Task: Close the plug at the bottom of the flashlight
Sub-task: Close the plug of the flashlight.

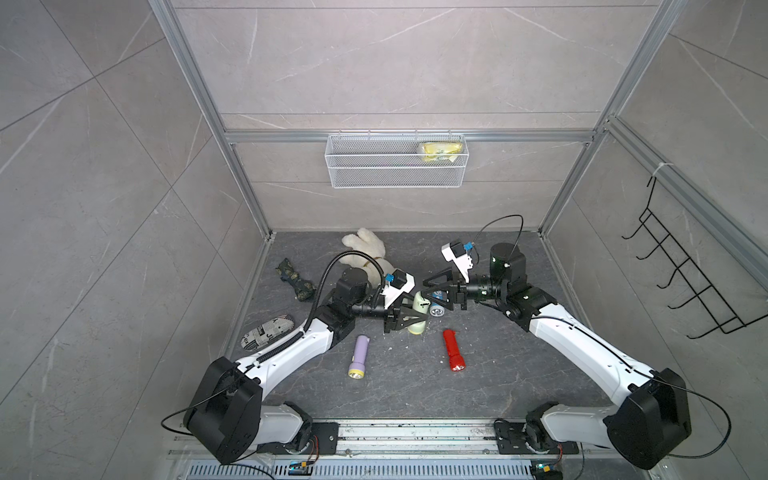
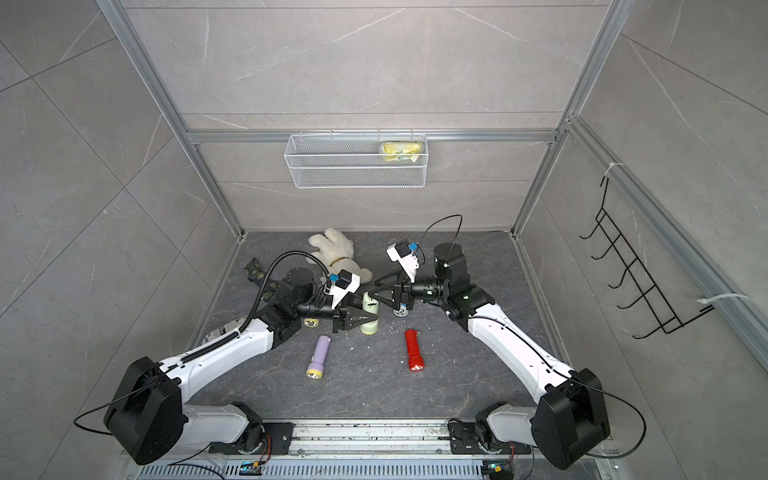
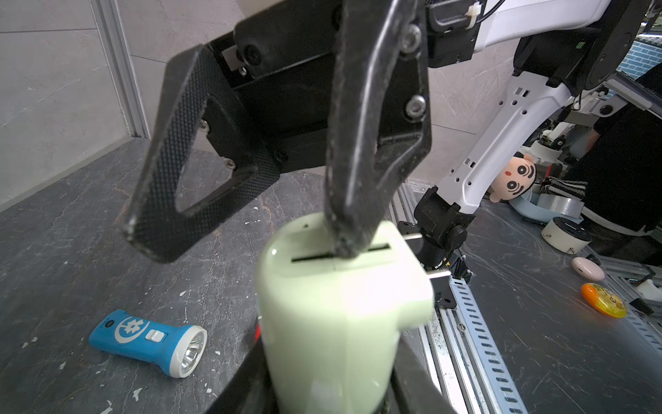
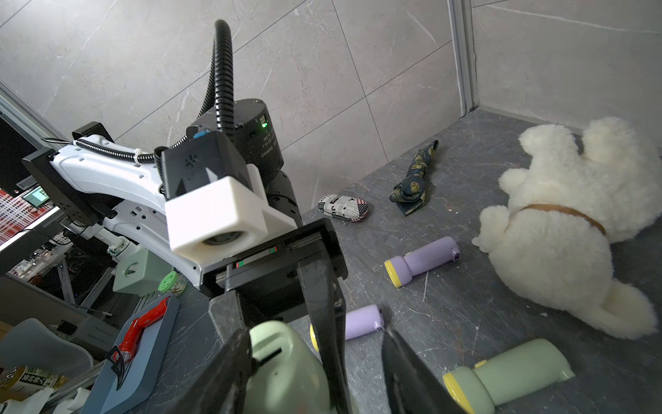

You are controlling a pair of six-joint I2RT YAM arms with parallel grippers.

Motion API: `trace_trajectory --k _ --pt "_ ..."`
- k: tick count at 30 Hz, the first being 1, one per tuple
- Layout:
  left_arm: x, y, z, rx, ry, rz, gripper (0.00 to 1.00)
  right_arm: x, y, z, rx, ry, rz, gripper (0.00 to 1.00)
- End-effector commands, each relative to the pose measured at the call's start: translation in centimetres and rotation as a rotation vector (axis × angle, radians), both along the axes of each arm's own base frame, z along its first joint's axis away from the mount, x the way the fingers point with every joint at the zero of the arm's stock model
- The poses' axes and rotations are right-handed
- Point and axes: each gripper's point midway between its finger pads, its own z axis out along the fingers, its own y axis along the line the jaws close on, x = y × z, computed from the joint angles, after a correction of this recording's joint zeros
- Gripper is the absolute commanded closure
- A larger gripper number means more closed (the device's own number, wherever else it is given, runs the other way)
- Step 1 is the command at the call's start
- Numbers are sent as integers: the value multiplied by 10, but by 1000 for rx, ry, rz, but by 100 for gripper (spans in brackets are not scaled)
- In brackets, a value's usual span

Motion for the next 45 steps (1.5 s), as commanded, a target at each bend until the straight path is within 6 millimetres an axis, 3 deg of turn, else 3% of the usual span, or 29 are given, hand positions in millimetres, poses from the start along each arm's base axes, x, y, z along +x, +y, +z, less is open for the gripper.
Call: trace_trajectory --k 1,13,23,30,39,45 --pt "0 -3 41 -83 -93 -30 100 -8 6 -13 -9 43 37 40" --pt "-3 0 51 -76 -141 -33 100 -6 7 -50 -133 85 13 46" --pt "1 3 61 -91 -180 -24 100 -11 12 -61 -184 86 26 47" --pt "-2 6 75 -119 -230 -21 100 -10 18 -72 -183 114 36 71" --pt "-10 11 84 -135 -262 -26 100 -7 24 -64 -145 103 54 94" --pt "-15 13 90 -152 -282 -37 100 -2 25 -66 -149 109 44 98"
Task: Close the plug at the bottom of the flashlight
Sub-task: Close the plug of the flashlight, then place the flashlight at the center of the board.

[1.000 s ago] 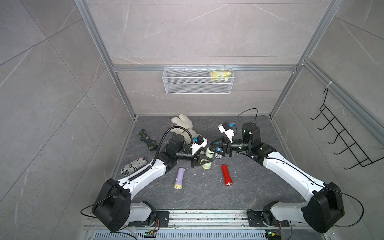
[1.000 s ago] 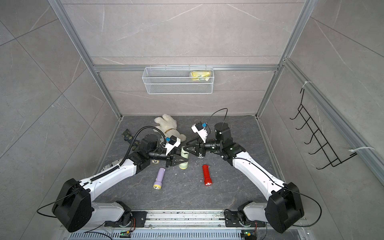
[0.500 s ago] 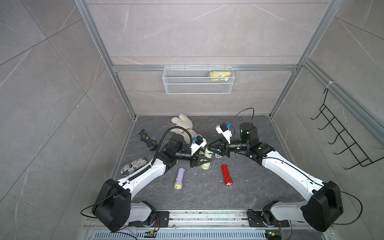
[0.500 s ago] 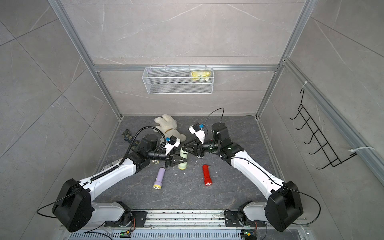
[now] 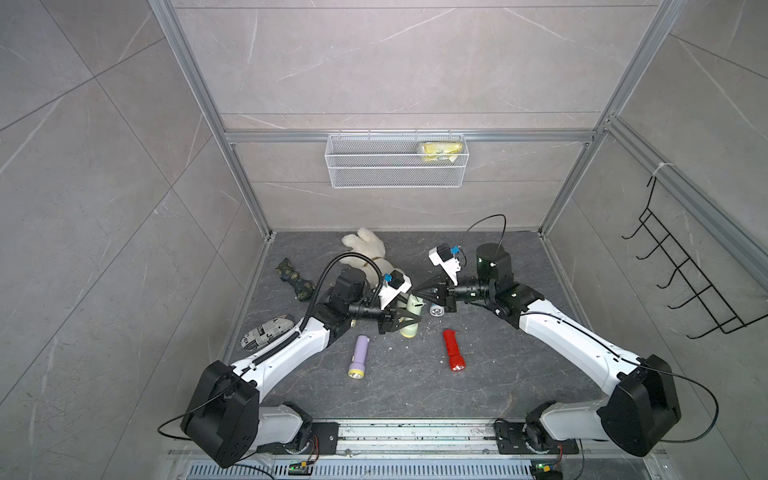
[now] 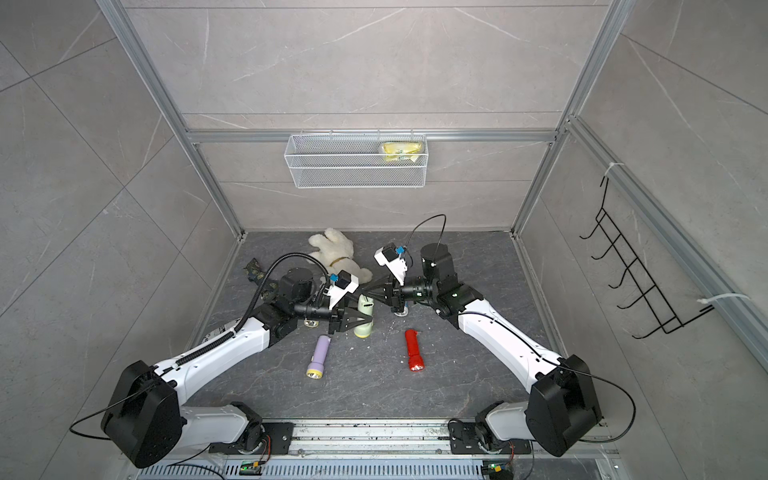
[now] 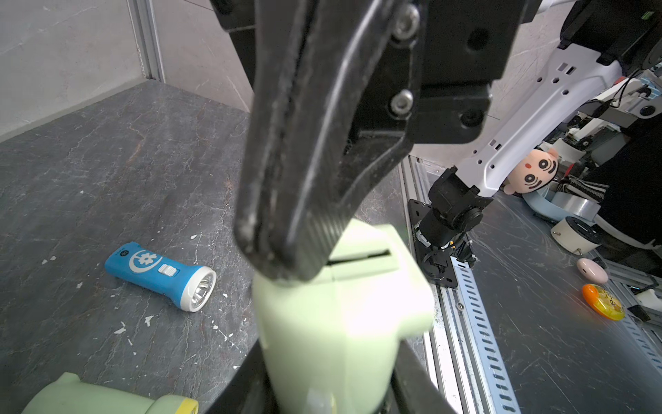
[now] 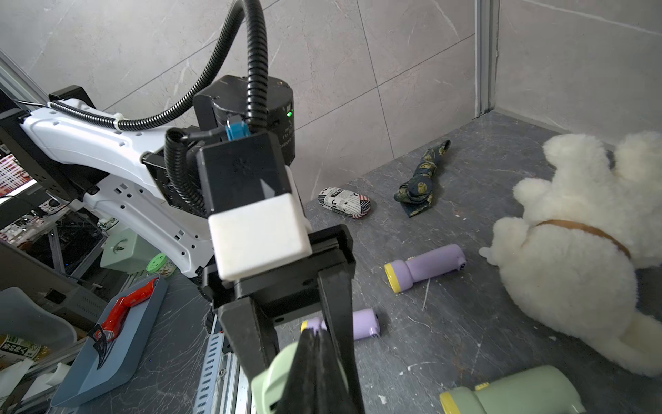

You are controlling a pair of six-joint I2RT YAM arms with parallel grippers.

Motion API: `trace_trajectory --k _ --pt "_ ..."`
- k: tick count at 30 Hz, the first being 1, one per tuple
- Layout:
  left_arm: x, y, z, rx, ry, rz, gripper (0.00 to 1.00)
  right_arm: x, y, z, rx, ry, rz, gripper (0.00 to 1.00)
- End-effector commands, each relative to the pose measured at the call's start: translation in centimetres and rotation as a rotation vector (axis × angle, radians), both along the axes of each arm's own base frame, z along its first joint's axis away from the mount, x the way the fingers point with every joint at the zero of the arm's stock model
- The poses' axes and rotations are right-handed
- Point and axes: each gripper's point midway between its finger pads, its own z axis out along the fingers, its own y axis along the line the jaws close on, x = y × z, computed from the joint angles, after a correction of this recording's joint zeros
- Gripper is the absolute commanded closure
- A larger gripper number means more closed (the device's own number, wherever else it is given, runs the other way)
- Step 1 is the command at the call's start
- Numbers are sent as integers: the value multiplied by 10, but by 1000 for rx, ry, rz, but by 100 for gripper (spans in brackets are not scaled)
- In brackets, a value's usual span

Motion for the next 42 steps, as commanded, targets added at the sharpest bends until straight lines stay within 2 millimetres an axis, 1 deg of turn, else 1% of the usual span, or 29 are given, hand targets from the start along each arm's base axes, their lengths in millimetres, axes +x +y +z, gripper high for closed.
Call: trace_trajectory --k 1,4,6,8,10,12,15,18,22,28,32,35,37,39,41,42 --pt "-22 -1 109 -247 -362 -111 100 -1 3 -52 -114 166 -22 98" --pt "-23 -1 109 -246 -360 -112 100 4 2 -49 -117 150 -54 97" --pt "-23 -1 108 -245 -359 -112 100 14 -1 -47 -131 130 -117 94" --pt "-22 -1 106 -242 -353 -111 100 26 -6 -44 -147 108 -196 90" --pt "-22 -1 103 -238 -352 -108 100 35 -10 -40 -155 93 -254 80" --pt "-22 -1 102 -236 -348 -105 100 46 -16 -38 -166 90 -324 79" --pt "-22 -1 99 -232 -346 -103 100 54 -19 -37 -170 97 -378 67" --pt "-23 -2 98 -228 -343 -101 100 62 -23 -38 -171 112 -428 61" --pt "-24 -2 97 -222 -353 -101 100 64 -24 -40 -168 122 -441 59" --pt "-23 -7 84 -172 -382 -83 100 68 -27 -50 -201 136 -472 58" --pt "-17 -10 76 -143 -382 -55 100 74 -34 -57 -238 142 -522 58" --pt "-10 -14 66 -109 -340 -21 100 80 -44 -67 -286 148 -591 58" --pt "0 -17 56 -64 -277 35 100 86 -53 -73 -322 153 -651 57" --pt "4 -23 42 -7 -217 69 100 91 -65 -81 -367 159 -716 56" --pt "4 -30 22 78 -156 107 100 93 -76 -88 -414 157 -772 56" --pt "2 -34 12 118 -125 115 100 94 -81 -90 -433 152 -795 55"
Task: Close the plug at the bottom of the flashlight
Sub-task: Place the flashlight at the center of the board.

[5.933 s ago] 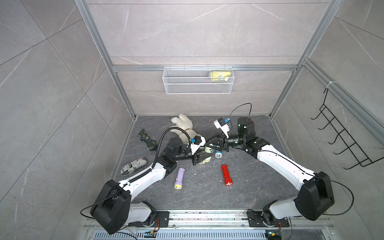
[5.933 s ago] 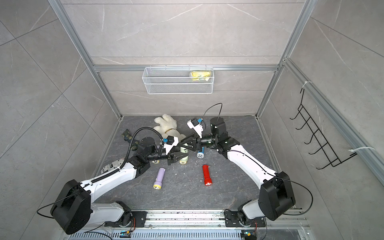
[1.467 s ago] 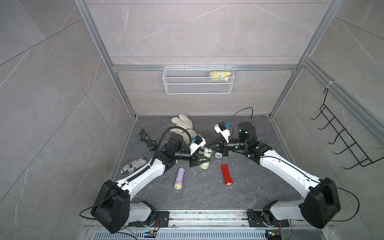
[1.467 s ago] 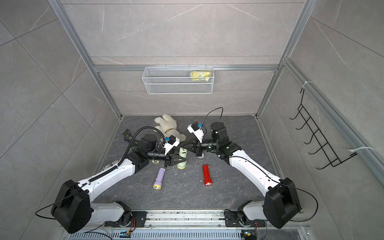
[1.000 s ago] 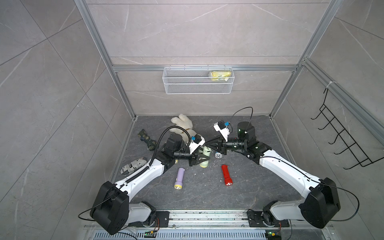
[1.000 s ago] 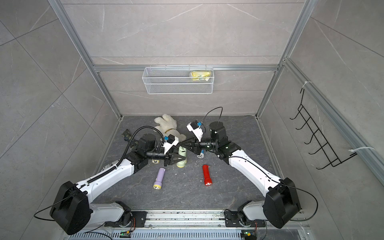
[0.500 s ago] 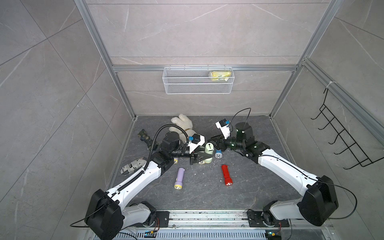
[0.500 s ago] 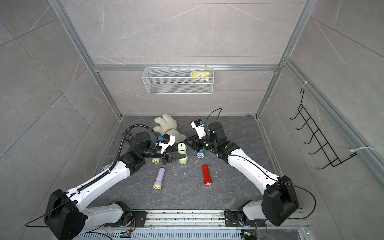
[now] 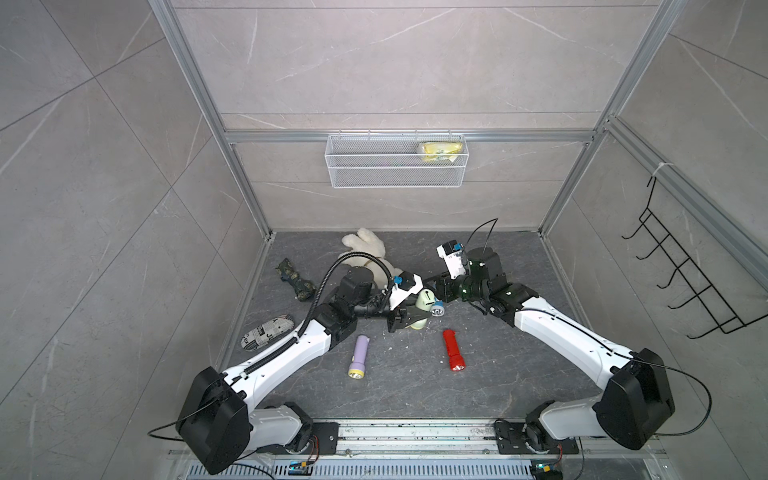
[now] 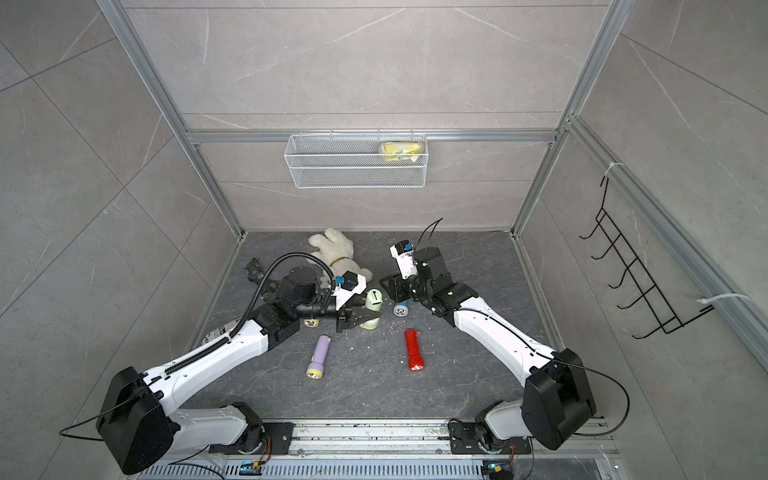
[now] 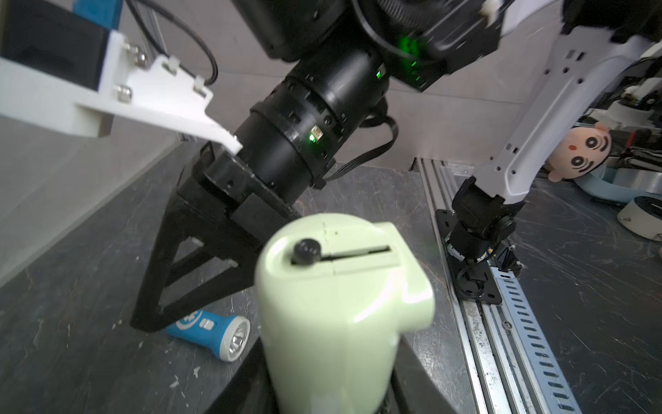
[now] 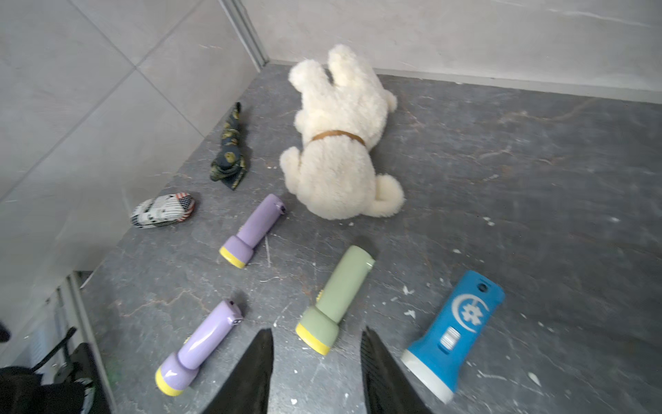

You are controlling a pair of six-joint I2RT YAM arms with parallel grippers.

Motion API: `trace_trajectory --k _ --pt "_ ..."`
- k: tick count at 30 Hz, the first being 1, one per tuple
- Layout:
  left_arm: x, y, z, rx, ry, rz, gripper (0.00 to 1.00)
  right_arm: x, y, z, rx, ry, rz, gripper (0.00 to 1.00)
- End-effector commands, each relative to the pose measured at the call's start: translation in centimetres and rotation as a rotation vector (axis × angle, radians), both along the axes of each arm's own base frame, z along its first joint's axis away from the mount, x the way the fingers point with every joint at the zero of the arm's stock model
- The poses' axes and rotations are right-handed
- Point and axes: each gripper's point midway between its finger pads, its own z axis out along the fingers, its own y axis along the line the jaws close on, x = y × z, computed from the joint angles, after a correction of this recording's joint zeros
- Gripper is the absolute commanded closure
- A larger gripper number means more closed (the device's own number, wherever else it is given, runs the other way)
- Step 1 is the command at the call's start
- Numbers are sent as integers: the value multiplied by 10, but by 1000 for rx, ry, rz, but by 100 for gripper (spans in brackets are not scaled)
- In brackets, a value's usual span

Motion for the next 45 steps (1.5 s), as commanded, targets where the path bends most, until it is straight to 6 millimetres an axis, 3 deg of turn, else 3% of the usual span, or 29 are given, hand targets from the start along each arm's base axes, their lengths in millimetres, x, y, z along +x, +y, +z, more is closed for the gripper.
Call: trace_trajectory --k 1,7,13,19,24,31,38,41,45 --pt "4 -11 -18 111 92 104 100 7 -29 -20 -121 28 -139 53" --pt "4 -15 -71 253 337 345 100 6 -64 -21 -228 -13 -246 39" --pt "4 13 -127 456 593 666 100 5 -94 -20 -226 -9 -333 28" --pt "0 40 -164 632 724 897 100 3 -98 -19 -147 12 -331 27" --pt "-10 48 -190 736 816 953 100 3 -101 -20 -136 18 -339 27" --pt "-22 45 -221 822 925 963 100 3 -107 -16 -127 3 -356 27" --pt "-25 40 -239 855 1006 934 88 1 -98 -16 -99 8 -301 27" --pt "-25 45 -242 873 1018 944 82 0 -95 -13 -84 0 -283 27" --pt "-24 48 -241 873 1022 953 63 -1 -93 -13 -82 -1 -272 26"
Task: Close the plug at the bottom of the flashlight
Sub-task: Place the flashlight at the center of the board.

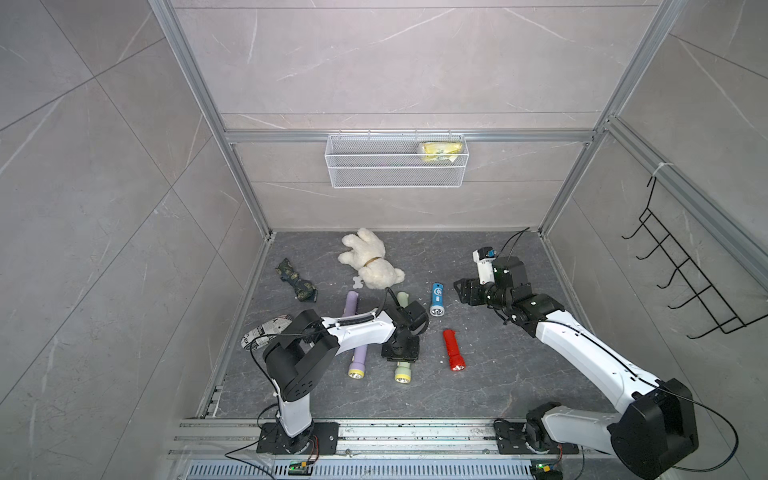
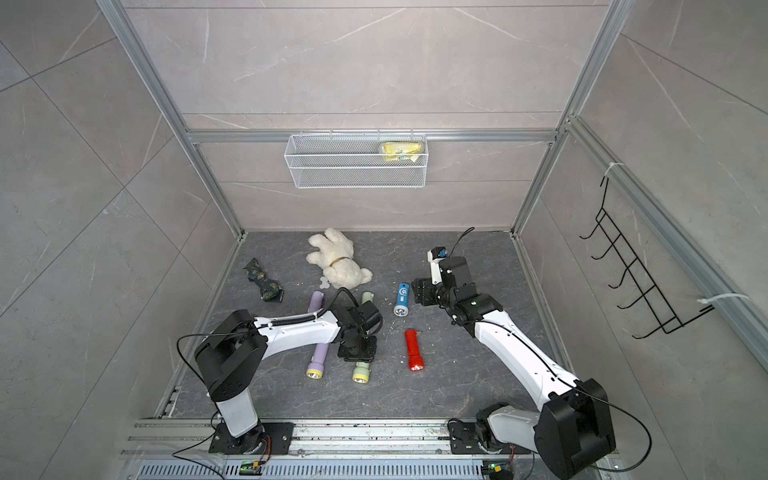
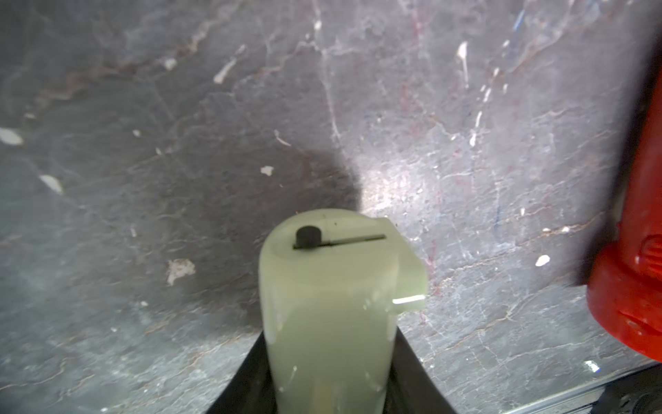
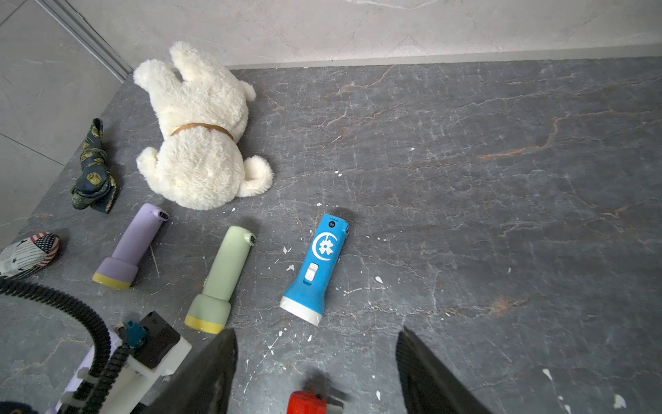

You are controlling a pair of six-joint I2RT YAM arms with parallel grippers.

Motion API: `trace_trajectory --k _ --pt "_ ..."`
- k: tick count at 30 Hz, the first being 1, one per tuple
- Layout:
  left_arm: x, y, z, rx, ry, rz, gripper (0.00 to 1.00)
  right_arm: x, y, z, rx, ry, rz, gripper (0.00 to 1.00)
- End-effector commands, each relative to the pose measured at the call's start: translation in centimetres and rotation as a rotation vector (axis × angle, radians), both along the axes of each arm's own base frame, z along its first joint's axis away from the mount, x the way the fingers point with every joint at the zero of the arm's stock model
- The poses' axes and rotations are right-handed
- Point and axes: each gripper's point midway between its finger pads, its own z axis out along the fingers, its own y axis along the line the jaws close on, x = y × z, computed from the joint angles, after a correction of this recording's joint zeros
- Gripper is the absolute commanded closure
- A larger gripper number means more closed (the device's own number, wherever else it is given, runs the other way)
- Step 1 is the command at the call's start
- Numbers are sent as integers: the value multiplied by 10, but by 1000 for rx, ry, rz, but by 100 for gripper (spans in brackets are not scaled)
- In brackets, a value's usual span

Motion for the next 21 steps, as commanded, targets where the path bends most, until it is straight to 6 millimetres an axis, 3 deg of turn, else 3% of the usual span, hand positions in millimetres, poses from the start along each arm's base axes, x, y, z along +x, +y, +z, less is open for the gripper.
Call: trace_trajectory --k 1,4,6,12,17,21 --pt "0 4 1 17 22 18 55 -3 4 7 24 -25 31 26" --pt "3 7 7 29 12 15 52 -4 4 7 29 -30 35 26" --pt "5 9 13 41 -4 12 42 -4 3 9 28 -35 31 26" --pt "17 6 39 46 -58 6 40 -3 -10 5 -5 -29 -35 26" --pt "27 -21 65 -8 -105 15 30 -4 -37 -10 -64 -2 -154 25" --pt "29 -49 71 -30 -114 -1 26 -8 -61 -16 -65 3 -231 24"
